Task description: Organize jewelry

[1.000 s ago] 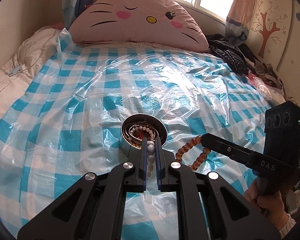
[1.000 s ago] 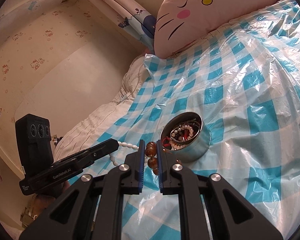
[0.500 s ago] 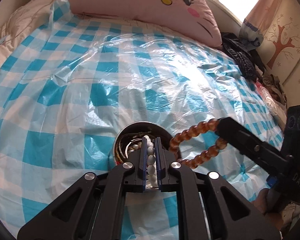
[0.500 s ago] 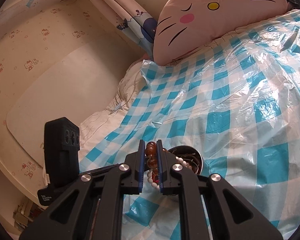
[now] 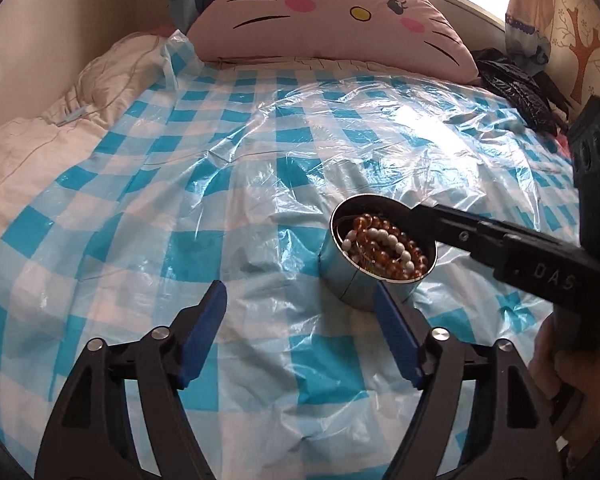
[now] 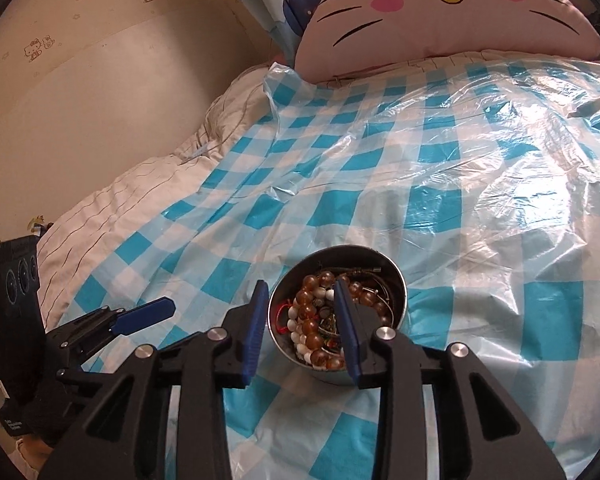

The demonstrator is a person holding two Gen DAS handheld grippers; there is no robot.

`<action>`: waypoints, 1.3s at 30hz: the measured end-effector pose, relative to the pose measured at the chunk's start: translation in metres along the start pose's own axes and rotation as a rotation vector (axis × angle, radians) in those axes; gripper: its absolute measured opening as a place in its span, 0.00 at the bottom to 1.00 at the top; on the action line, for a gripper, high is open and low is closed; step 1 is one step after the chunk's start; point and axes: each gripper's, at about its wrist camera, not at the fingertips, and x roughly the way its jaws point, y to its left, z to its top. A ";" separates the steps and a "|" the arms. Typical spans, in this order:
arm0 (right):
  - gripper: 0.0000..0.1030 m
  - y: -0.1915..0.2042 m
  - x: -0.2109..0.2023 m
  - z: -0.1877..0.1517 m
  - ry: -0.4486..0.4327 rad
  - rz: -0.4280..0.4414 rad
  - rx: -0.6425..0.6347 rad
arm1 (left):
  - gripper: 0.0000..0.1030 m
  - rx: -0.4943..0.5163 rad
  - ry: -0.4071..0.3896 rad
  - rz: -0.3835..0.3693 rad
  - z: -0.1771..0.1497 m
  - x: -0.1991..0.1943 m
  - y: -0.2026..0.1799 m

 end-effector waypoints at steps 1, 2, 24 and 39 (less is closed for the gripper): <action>0.45 0.003 -0.010 -0.004 -0.007 -0.030 -0.009 | 0.78 0.024 -0.003 0.025 -0.007 -0.007 -0.003; 0.54 0.007 -0.021 -0.010 -0.014 -0.070 -0.021 | 0.81 0.045 -0.005 0.044 -0.014 -0.012 -0.006; 0.90 0.020 -0.163 -0.101 -0.205 -0.511 -0.009 | 0.93 0.194 -0.155 0.061 -0.080 -0.098 -0.063; 0.93 0.034 -0.165 -0.108 -0.227 -0.537 -0.053 | 0.93 0.071 -0.131 0.045 -0.081 -0.102 -0.036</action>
